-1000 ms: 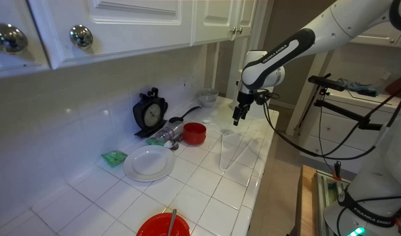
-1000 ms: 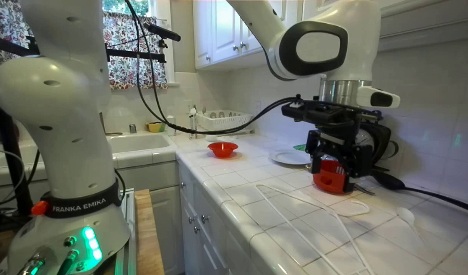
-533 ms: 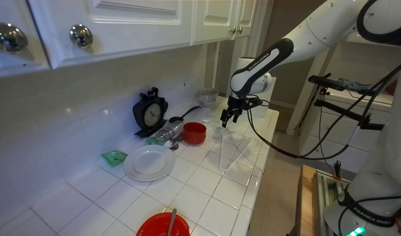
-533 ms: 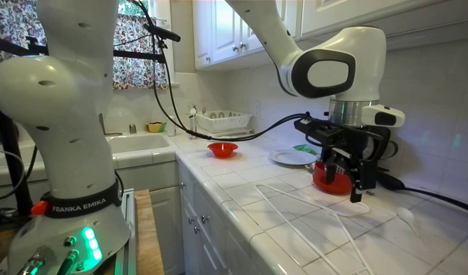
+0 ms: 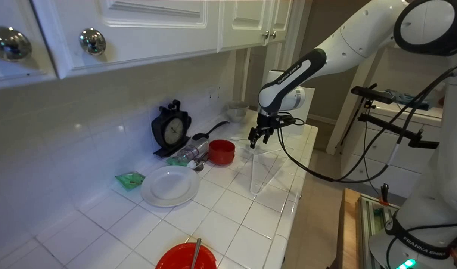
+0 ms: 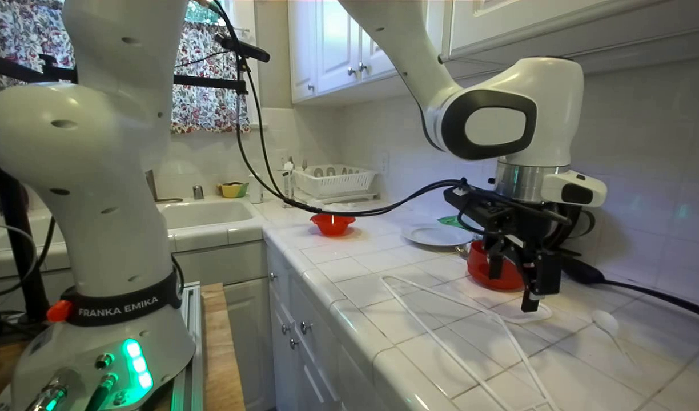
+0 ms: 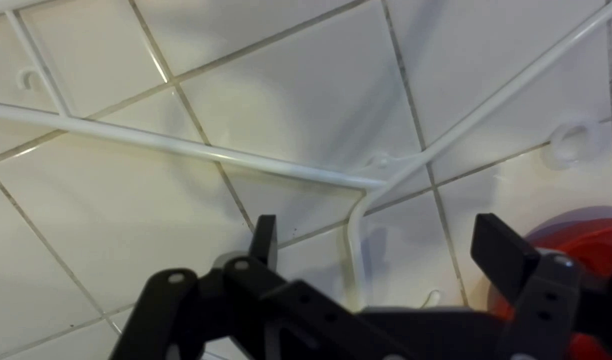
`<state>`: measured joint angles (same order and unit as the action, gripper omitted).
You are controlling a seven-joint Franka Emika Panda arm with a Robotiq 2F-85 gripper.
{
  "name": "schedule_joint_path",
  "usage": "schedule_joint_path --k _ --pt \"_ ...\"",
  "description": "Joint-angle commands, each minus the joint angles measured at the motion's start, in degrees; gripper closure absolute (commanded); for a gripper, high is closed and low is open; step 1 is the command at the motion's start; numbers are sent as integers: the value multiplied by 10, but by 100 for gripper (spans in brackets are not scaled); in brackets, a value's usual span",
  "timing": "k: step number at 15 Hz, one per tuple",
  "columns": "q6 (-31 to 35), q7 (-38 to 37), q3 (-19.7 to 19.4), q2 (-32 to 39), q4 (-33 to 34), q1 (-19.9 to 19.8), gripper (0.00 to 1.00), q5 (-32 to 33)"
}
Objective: Pick up the hang wire and hang it on the cabinet door
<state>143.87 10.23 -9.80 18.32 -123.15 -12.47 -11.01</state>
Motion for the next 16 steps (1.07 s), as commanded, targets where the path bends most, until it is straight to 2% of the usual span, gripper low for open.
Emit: schedule_joint_path --k 1,10,16 --pt "8 -4 9 11 8 -10 0 3" --pt "72 -8 37 81 46 -33 0 -26" --pt "65 -43 47 103 71 -31 0 -18"
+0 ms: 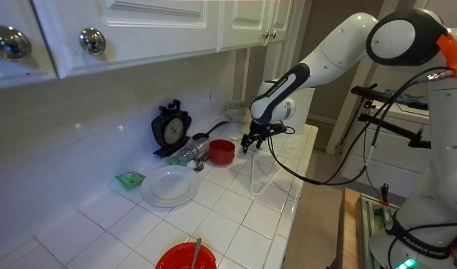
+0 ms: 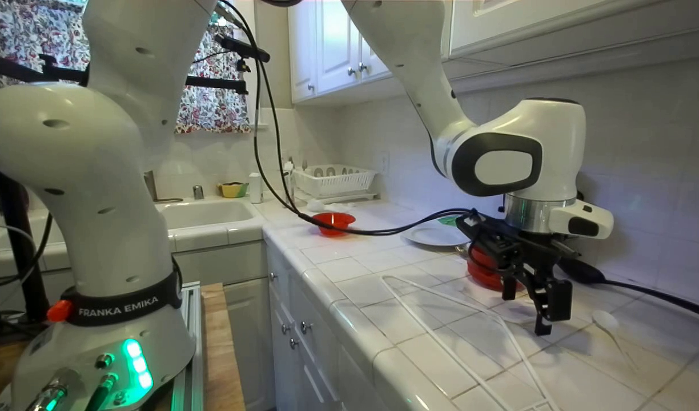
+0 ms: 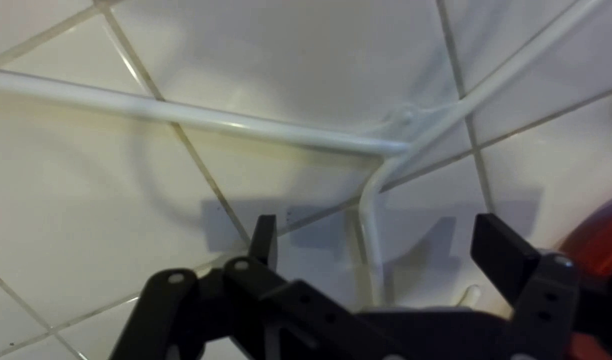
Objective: Pick up the hang wire and hang it on the cabinet door
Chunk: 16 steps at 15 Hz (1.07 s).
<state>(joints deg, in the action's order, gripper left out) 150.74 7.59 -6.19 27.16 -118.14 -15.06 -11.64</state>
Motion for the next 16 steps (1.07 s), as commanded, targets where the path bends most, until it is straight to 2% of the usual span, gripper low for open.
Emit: schedule_joint_path --k 1,2,4,5,6,7,9,10,14,16 --pt "-7 -25 9 16 23 -3 6 -8" --pt "-11 -33 6 17 25 0 13 -4" --pt "-13 -45 2 17 25 3 16 0" --pt "-15 -52 0 16 24 5 23 2" --pt "-17 -59 -2 15 23 6 22 3" --pt "-18 -64 -3 13 21 7 29 4" --pt "-22 -73 -6 10 18 10 29 7" --pt "-23 -78 -8 7 17 12 32 9" --pt "-33 -97 -16 1 11 20 29 16" --pt "-39 -103 -17 3 13 22 31 14"
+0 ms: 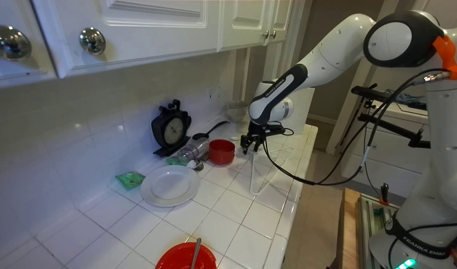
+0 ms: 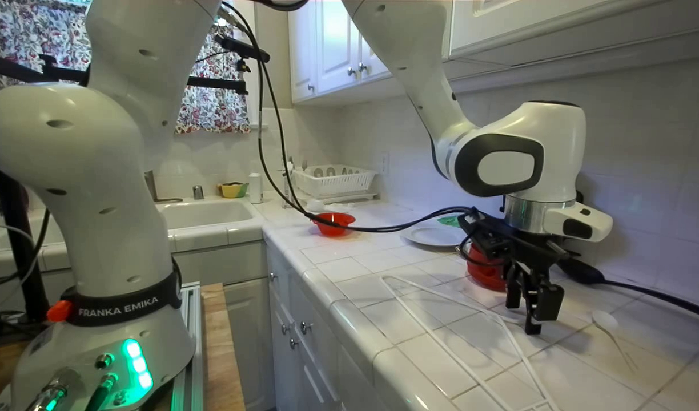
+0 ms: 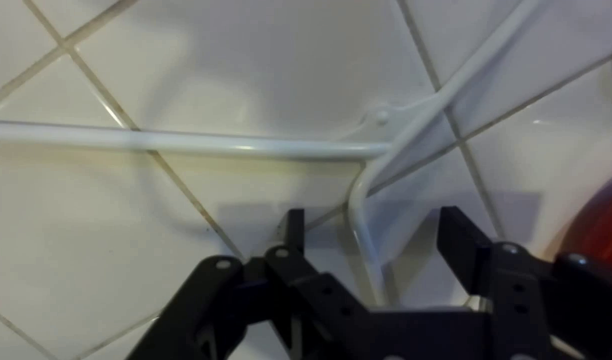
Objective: Pick up the hang wire and hang it on the cabinet door
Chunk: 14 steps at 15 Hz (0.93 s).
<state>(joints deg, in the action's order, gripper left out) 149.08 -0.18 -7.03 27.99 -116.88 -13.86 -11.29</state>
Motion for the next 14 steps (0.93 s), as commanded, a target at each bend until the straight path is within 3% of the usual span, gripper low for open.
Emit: schedule_joint_path --k 1,4,6,10,12,14 --pt "-25 -29 -10 -5 0 12 33 12" --pt "-35 -40 -17 -5 2 18 48 18" --pt "-46 -50 -23 -6 4 22 42 23" --pt "-77 -55 -27 -4 10 27 46 31" --pt "-91 -55 -27 -2 16 29 56 35" --pt "-93 -62 -33 4 23 32 80 45"
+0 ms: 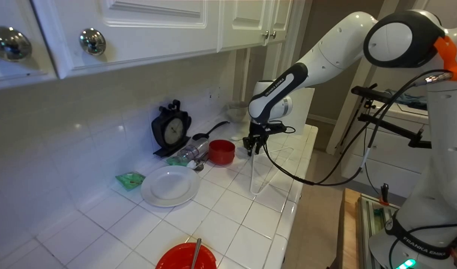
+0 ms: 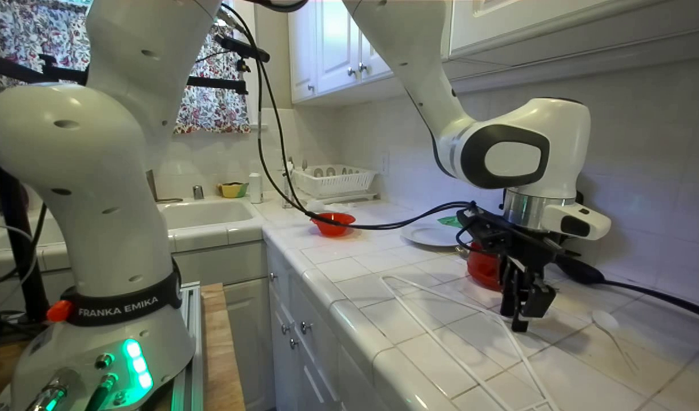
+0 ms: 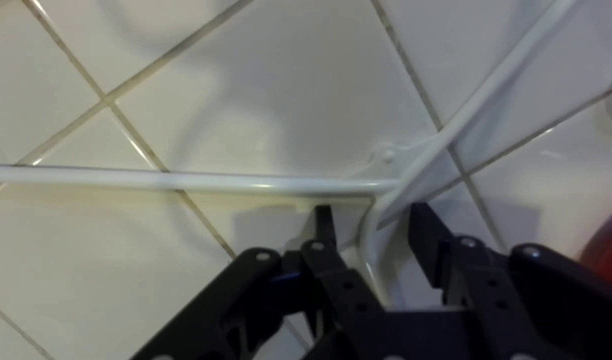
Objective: Pick up the hang wire and hang it on the cabinet door
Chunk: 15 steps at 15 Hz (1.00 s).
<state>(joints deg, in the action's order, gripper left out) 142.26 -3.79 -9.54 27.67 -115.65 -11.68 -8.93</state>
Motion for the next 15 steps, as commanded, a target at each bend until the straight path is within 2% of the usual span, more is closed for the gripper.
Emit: schedule_joint_path --k 1,2,4,7,9,15 --pt "-27 -28 -9 10 14 10 87 24" --pt "-32 -29 -10 13 19 9 94 26" --pt "-35 -32 -12 19 25 8 97 31" --pt "-38 -20 -8 -4 11 5 94 31" --pt "-21 -5 -10 -49 -31 0 94 28" --pt "94 120 16 -150 -154 -56 94 -61"
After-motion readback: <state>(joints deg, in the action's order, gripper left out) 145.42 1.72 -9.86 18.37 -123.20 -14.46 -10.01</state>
